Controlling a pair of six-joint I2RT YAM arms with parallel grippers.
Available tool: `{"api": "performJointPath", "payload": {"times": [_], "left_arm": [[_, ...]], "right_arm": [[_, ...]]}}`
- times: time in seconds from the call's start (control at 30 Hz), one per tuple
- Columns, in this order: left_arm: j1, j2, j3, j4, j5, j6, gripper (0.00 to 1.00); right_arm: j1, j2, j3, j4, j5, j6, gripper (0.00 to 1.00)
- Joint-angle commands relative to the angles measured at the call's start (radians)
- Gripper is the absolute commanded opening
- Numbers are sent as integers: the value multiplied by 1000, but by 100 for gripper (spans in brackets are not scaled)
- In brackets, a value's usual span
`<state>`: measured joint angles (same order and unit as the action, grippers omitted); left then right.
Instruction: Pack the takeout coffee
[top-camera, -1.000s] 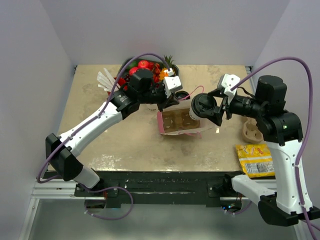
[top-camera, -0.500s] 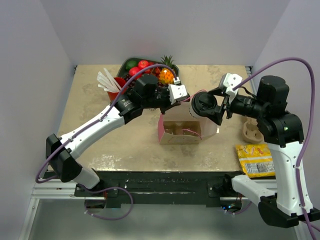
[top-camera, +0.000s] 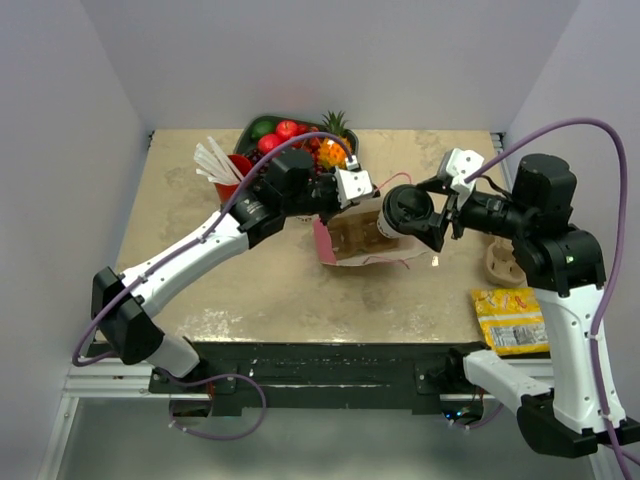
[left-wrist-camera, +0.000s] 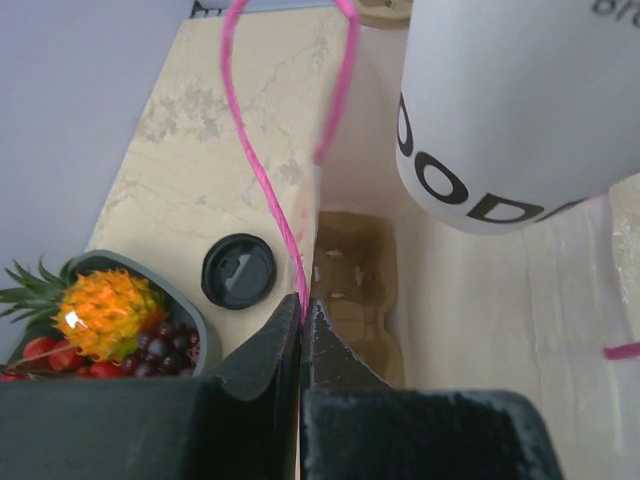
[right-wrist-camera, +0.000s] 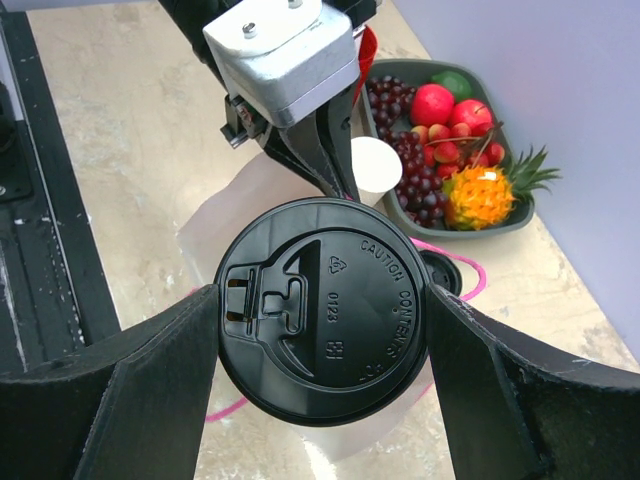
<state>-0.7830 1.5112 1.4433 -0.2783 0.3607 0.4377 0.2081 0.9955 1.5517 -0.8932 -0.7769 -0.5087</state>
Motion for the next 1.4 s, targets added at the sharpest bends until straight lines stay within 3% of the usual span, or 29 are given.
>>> {"api": "performJointPath", "payload": {"times": [0.0, 0.33, 0.53, 0.8, 1.13, 1.37], "left_arm": [[2, -58, -73, 64, 52, -26, 0], [-7, -63, -69, 91, 84, -154, 0], [-9, -45, -4, 97, 96, -238, 0], [-7, -40, -37, 123, 129, -316, 0], [-7, -48, -37, 134, 97, -310, 0], [-13, -34, 12, 128, 40, -183, 0]], "right_arm": [[-1, -18, -31, 36, -2, 1, 72], [-3, -8, -71, 39, -25, -65, 73], [-1, -8, -45, -38, -44, -137, 73], [-1, -47, -117, -81, -42, -211, 73], [2, -49, -163, -164, -47, -373, 73], [22, -17, -177, -76, -53, -350, 73]]}}
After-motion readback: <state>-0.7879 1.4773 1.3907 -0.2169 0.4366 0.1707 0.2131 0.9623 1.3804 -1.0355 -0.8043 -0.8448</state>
